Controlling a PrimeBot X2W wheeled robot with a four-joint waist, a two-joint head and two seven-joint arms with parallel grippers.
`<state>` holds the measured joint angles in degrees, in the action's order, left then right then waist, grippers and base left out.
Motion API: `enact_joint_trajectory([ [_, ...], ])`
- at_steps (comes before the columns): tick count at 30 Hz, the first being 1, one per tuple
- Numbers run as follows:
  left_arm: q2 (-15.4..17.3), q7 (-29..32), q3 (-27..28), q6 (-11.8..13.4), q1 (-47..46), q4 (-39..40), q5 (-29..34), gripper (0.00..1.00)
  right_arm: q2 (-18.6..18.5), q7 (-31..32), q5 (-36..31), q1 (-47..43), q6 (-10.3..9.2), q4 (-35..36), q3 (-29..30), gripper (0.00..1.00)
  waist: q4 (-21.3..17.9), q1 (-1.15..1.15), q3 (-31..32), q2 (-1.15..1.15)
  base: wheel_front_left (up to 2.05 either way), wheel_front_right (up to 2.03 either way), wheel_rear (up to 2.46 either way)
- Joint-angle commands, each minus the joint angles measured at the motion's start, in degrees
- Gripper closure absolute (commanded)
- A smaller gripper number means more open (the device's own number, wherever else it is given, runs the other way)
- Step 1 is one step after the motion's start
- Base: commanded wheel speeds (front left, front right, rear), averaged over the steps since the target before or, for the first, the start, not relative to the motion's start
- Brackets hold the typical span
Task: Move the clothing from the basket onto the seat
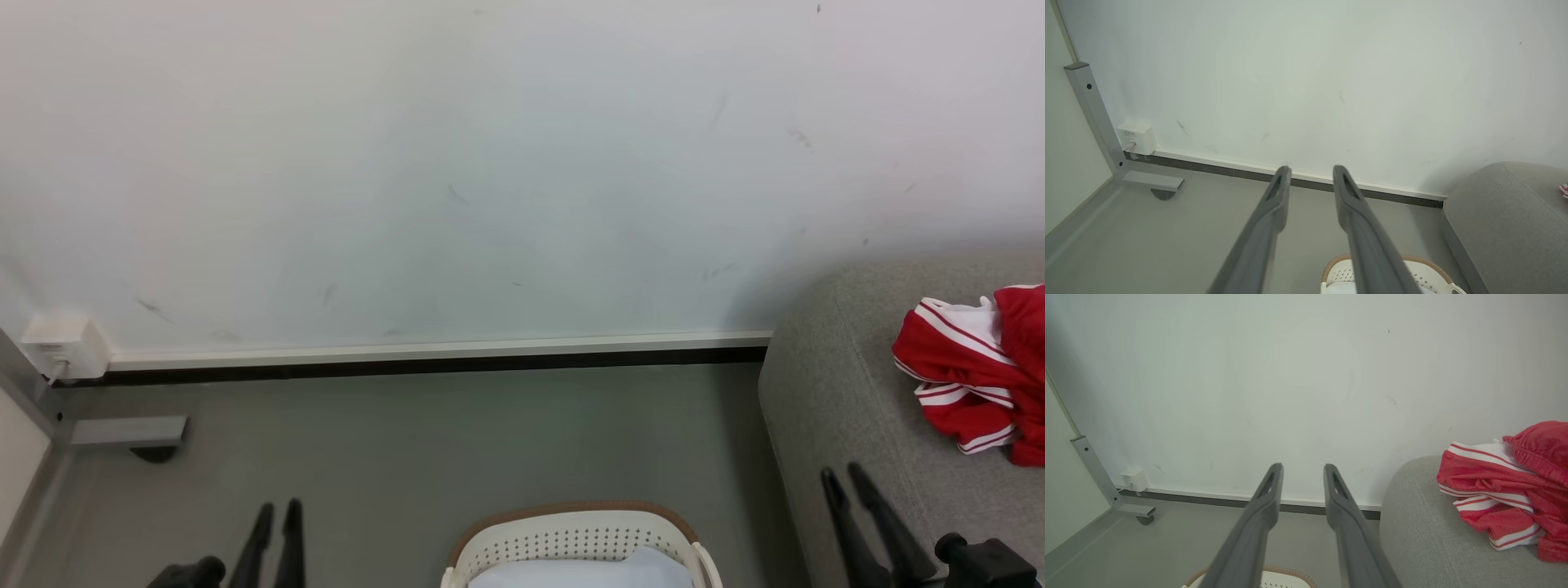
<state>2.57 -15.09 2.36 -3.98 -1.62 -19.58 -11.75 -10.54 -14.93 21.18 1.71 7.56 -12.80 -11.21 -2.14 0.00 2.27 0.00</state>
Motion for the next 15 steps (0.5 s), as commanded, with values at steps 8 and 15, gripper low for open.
enact_joint_trajectory([
  [8,0.12,3.06,1.41,-0.37,-1.64,-0.18,-8.02,1.0,0.57,2.03,7.62,0.62,-0.01,0.17,1.7,1.0,0.14,0.0,-0.12,0.0,0.0,0.0,0.0],
  [15,0.15,4.56,1.28,-0.63,-1.71,0.85,-15.37,1.0,1.04,3.78,14.13,1.25,-0.02,-0.1,3.07,1.0,0.25,0.0,-0.24,0.0,0.0,0.0,0.0],
])
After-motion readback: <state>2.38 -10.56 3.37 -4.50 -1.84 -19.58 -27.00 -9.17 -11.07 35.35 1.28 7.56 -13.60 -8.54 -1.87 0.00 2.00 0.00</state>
